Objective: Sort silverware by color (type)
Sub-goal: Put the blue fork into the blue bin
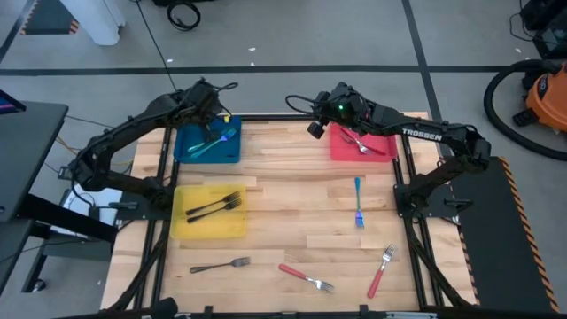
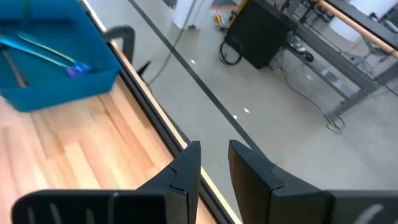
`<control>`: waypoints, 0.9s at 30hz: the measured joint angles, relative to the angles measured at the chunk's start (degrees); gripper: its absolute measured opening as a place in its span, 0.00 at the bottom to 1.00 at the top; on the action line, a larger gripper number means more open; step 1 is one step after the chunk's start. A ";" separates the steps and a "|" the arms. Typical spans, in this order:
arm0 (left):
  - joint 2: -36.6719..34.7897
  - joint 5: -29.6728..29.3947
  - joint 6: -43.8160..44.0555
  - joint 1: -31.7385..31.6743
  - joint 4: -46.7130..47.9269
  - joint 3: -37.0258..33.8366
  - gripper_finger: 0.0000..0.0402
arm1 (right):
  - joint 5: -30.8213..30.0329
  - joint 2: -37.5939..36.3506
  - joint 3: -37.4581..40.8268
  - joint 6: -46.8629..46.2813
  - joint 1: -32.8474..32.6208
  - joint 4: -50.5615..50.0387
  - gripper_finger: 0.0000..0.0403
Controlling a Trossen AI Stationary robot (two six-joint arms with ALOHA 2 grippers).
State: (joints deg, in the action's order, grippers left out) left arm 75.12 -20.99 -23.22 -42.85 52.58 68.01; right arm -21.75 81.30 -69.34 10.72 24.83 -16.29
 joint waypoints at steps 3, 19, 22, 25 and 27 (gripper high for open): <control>2.13 0.00 0.00 0.00 1.61 -0.07 0.00 | -2.03 0.00 0.00 0.02 0.34 -1.32 0.23; 17.59 -0.97 0.02 0.02 1.77 -0.07 0.02 | -3.28 -3.53 0.00 0.51 0.71 -3.00 0.23; 19.48 0.73 0.65 0.00 1.56 -0.07 0.04 | -3.28 -4.04 0.00 0.46 0.71 -3.69 0.23; 21.37 3.27 1.80 0.00 1.85 -0.07 0.06 | -3.63 -4.44 0.00 0.44 0.77 -4.86 0.23; 22.43 3.83 1.88 0.00 2.09 -0.09 0.08 | -4.20 -4.69 0.00 0.44 0.77 -5.63 0.23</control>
State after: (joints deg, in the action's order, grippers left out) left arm 97.55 -17.17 -21.34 -42.85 54.67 67.92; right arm -25.96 76.61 -69.34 11.16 25.61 -21.92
